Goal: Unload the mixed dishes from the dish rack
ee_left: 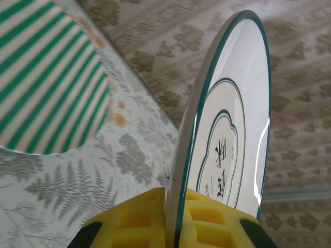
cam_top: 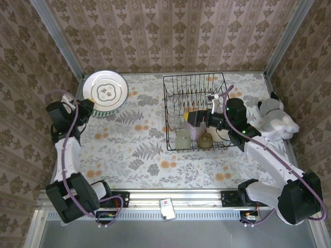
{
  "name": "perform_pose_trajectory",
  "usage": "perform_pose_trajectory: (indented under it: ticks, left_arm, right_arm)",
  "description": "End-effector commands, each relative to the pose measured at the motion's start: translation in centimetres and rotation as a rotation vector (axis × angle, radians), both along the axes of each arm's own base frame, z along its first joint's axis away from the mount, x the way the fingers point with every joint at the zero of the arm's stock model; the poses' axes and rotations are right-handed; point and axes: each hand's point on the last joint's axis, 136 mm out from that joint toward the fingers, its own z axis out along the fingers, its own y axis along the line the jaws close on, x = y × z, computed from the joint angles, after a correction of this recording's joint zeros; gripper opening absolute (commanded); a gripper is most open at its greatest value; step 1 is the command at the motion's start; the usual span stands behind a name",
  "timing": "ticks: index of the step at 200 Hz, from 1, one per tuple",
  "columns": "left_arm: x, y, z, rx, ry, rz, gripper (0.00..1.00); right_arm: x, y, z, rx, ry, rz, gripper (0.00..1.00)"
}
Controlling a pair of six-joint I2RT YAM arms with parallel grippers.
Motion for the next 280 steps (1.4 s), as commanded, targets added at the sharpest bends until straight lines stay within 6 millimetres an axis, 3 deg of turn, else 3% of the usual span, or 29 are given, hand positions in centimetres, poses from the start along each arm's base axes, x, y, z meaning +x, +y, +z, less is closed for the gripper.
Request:
perform_pose_trajectory:
  ticks: [1,24,93,189,280]
  left_arm:
    - [1.1,1.4,-0.3,-0.049,-0.003,0.007,0.00]
    - [2.4,3.1,-3.0,-0.067,0.064,0.062,0.00]
    - [5.7,6.6,-7.5,0.000,0.161,0.152,0.00]
    - [10.1,9.4,-10.2,0.050,0.215,0.179,0.00]
    - [13.3,9.2,-13.1,0.069,0.271,0.138,0.00]
  right_arm:
    - [-0.5,0.2,1.2,0.015,-0.079,0.010,1.00]
    - [-0.6,0.4,1.3,0.018,-0.083,0.022,1.00]
    - [-0.8,0.4,1.4,0.014,-0.094,0.024,1.00]
    - [-0.8,0.4,1.2,0.010,-0.093,0.023,1.00]
    - [-0.7,0.4,1.0,0.002,-0.087,0.021,1.00]
